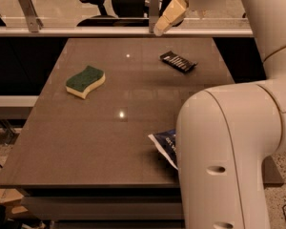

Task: Move rxbar chocolate near sponge

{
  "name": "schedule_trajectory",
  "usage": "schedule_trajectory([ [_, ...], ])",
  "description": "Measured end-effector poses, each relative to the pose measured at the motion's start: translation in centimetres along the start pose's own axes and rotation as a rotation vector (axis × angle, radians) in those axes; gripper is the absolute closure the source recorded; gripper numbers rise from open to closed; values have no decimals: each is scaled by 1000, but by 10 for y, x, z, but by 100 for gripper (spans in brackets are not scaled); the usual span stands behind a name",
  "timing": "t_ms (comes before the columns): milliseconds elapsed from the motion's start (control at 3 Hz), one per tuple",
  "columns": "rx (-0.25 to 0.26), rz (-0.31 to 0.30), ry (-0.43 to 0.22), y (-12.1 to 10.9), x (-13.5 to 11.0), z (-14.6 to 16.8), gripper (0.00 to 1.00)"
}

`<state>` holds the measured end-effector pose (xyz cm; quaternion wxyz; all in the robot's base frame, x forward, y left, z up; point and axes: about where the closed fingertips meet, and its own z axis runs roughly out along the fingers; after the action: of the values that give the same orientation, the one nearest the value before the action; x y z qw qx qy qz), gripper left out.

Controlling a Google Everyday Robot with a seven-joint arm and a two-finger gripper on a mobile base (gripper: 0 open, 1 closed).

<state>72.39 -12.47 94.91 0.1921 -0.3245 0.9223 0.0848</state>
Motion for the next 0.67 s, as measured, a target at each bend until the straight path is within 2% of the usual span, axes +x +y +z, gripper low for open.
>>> schedule_trajectory([
  [667, 10, 23, 108, 4, 5, 28, 0],
])
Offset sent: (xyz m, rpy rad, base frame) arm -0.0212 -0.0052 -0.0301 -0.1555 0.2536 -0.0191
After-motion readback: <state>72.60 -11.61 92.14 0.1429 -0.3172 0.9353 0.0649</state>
